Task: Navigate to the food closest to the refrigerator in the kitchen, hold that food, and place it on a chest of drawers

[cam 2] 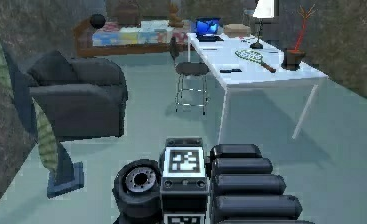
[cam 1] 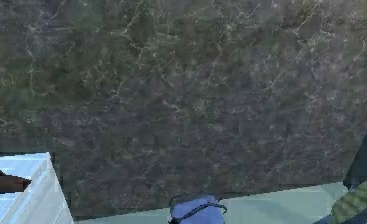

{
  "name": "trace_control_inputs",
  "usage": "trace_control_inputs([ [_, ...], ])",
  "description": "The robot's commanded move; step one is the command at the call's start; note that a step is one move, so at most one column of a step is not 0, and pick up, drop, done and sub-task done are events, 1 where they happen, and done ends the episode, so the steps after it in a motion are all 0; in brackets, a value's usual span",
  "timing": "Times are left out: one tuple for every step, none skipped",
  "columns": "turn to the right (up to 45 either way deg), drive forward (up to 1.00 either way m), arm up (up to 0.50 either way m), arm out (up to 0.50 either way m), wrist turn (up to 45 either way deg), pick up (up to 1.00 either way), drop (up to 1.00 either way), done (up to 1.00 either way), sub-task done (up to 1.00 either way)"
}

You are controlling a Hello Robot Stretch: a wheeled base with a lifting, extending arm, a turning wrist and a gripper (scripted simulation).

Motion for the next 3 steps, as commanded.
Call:
trace_control_inputs([
  [45.0, 0.0, 0.0, 0.0, 0.0, 0.0, 0.0, 0.0, 0.0],
  [45.0, 0.0, 0.0, 0.0, 0.0, 0.0, 0.0, 0.0, 0.0],
  [33.0, 0.0, 0.0, 0.0, 0.0, 0.0, 0.0, 0.0, 0.0],
])
